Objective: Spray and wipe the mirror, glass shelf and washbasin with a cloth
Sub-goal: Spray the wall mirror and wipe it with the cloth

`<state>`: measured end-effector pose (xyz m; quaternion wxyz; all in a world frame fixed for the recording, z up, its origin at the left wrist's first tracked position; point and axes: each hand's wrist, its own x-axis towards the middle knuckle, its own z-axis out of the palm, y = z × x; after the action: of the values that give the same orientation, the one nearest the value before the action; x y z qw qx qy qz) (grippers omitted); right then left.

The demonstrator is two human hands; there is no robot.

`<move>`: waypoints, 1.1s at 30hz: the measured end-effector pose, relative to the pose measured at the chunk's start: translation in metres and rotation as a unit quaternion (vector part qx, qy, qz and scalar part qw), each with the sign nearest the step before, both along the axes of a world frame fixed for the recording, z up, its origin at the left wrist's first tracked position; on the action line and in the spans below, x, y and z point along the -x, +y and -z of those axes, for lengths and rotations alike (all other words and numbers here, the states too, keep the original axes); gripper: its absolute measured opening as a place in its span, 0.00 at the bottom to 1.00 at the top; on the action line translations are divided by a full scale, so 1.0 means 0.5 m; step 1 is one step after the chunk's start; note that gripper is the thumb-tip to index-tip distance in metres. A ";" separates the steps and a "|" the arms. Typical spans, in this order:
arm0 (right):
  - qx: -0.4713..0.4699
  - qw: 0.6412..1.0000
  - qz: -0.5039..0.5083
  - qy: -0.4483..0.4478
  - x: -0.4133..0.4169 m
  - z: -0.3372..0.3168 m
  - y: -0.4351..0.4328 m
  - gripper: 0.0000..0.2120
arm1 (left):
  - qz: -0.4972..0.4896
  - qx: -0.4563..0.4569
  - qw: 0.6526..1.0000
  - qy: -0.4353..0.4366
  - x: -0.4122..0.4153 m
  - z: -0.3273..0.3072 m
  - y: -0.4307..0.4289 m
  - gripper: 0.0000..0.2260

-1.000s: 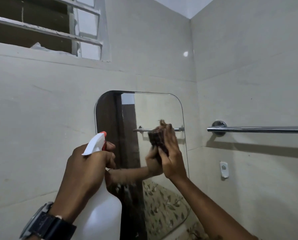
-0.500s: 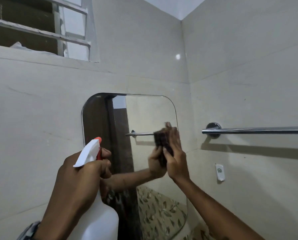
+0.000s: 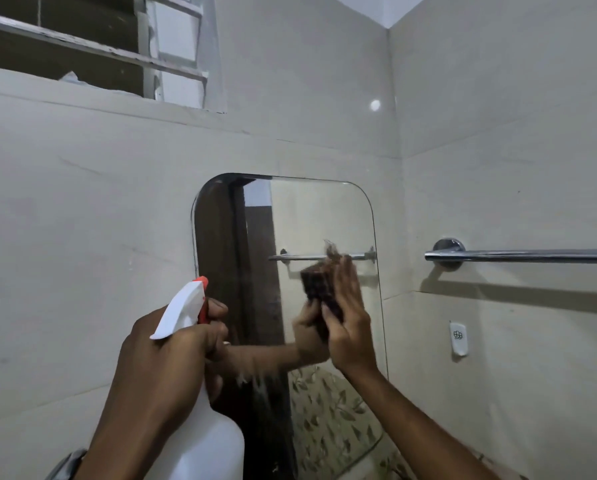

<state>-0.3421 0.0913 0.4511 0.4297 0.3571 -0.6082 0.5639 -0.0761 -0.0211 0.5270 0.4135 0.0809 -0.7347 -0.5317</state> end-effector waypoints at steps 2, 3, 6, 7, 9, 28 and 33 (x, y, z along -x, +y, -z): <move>0.073 0.992 0.014 -0.101 0.021 0.007 0.022 0.33 | -0.005 -0.005 1.000 -0.009 -0.009 0.013 -0.016 0.10; 0.104 0.985 0.027 -0.136 0.028 -0.005 0.028 0.32 | -0.002 -0.011 1.000 -0.018 -0.017 0.021 -0.023 0.12; 0.101 0.985 0.034 -0.135 -0.002 -0.070 -0.004 0.32 | 0.004 -0.018 1.000 -0.018 -0.027 0.032 -0.027 0.17; 0.068 0.993 0.025 -0.098 -0.029 -0.078 -0.023 0.32 | 0.007 -0.018 1.000 -0.016 -0.029 0.030 -0.021 0.18; -0.022 1.000 -0.003 -0.006 -0.096 -0.064 -0.066 0.35 | 0.010 -0.017 1.000 -0.013 -0.027 0.031 -0.017 0.18; -0.203 0.974 0.000 0.104 -0.187 0.156 -0.111 0.36 | 0.010 -0.038 0.999 -0.013 -0.060 0.062 -0.018 0.19; -0.053 0.998 0.016 -0.032 -0.162 0.116 -0.098 0.34 | 0.004 -0.038 0.999 -0.005 -0.072 0.067 -0.028 0.17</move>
<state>-0.2612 0.0424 0.3930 0.3994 0.3511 -0.6566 0.5349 -0.0401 -0.0351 0.4937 0.4044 0.0956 -0.7165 -0.5603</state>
